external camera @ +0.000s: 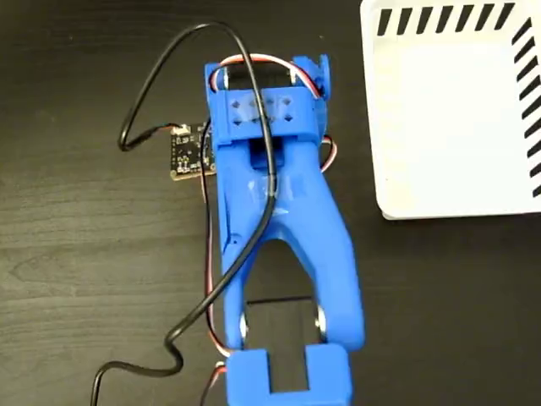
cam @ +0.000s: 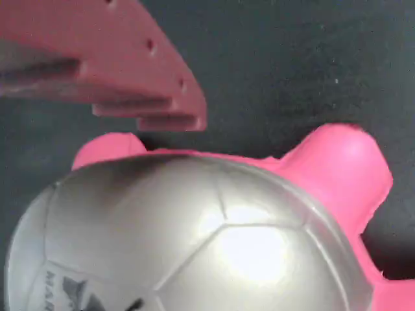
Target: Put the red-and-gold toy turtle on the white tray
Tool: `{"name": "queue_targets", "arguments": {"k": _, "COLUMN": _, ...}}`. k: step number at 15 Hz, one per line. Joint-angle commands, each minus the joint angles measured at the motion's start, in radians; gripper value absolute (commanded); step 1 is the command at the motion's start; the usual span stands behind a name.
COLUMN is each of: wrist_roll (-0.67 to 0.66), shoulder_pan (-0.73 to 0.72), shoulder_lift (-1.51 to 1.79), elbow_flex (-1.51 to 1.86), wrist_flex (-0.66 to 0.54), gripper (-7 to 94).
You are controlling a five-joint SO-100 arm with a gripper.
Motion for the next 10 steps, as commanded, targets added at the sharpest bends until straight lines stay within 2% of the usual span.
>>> {"name": "queue_targets", "arguments": {"k": 1, "wrist_roll": -0.005, "shoulder_pan": 0.002, "shoulder_lift": 0.026, "elbow_flex": -0.005, "wrist_flex": -0.018, "gripper": 57}}
{"name": "queue_targets", "arguments": {"k": 3, "wrist_roll": -0.002, "shoulder_pan": -0.005, "shoulder_lift": 0.025, "elbow_flex": 0.017, "wrist_flex": -0.032, "gripper": 56}}
{"name": "queue_targets", "arguments": {"k": 4, "wrist_roll": 0.0, "shoulder_pan": -0.006, "shoulder_lift": 0.025, "elbow_flex": 0.018, "wrist_flex": -0.034, "gripper": 53}}
{"name": "queue_targets", "arguments": {"k": 7, "wrist_roll": 0.008, "shoulder_pan": -0.002, "shoulder_lift": 0.021, "elbow_flex": 0.018, "wrist_flex": -0.044, "gripper": 31}}
{"name": "queue_targets", "arguments": {"k": 9, "wrist_roll": 0.021, "shoulder_pan": 0.005, "shoulder_lift": 0.02, "elbow_flex": 0.018, "wrist_flex": -0.057, "gripper": 8}}
{"name": "queue_targets", "arguments": {"k": 10, "wrist_roll": 0.026, "shoulder_pan": 0.006, "shoulder_lift": 0.021, "elbow_flex": 0.015, "wrist_flex": -0.06, "gripper": 2}}
